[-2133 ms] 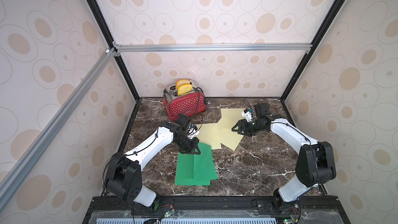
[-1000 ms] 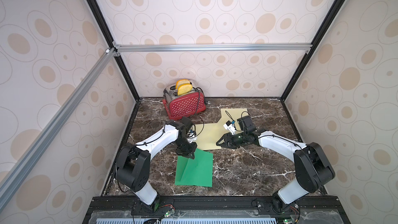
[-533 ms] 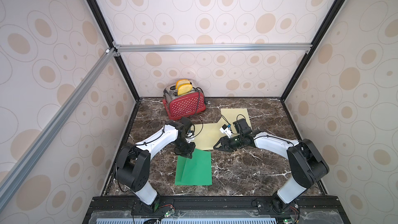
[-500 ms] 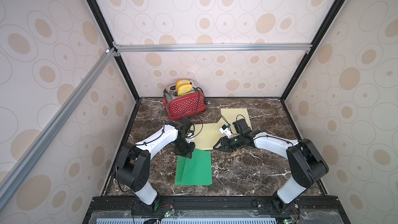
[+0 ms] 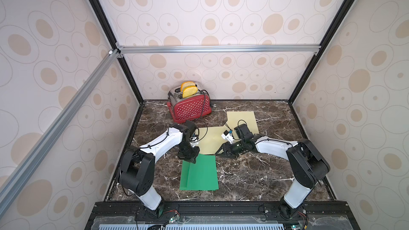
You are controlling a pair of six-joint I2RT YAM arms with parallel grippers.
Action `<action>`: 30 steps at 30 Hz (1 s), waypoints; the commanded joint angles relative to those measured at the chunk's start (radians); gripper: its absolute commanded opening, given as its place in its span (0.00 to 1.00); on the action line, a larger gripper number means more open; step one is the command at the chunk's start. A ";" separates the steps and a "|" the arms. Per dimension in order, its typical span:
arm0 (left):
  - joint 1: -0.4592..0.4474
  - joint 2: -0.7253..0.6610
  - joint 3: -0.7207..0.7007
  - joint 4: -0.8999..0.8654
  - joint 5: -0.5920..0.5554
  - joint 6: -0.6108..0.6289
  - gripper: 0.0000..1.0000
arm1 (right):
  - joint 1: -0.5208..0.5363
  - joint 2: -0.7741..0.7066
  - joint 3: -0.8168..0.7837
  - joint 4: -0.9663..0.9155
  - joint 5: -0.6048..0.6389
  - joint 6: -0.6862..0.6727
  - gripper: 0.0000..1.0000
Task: Sort the scattered colored papers by color
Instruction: Place the colored paper.
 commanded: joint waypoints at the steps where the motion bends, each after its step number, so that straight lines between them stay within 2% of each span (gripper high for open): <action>1: 0.011 0.022 0.048 -0.056 -0.020 0.057 0.00 | 0.021 0.021 0.033 0.023 -0.013 0.011 0.51; 14: 0.016 0.046 0.066 -0.056 -0.011 0.076 0.00 | 0.068 0.120 0.066 0.071 -0.027 0.032 0.48; 17: 0.016 0.050 0.066 -0.047 -0.007 0.074 0.00 | 0.073 0.133 0.077 0.062 -0.028 0.028 0.45; 30: 0.016 0.063 0.093 -0.014 -0.011 0.032 0.00 | 0.075 0.159 0.093 -0.008 -0.011 -0.019 0.42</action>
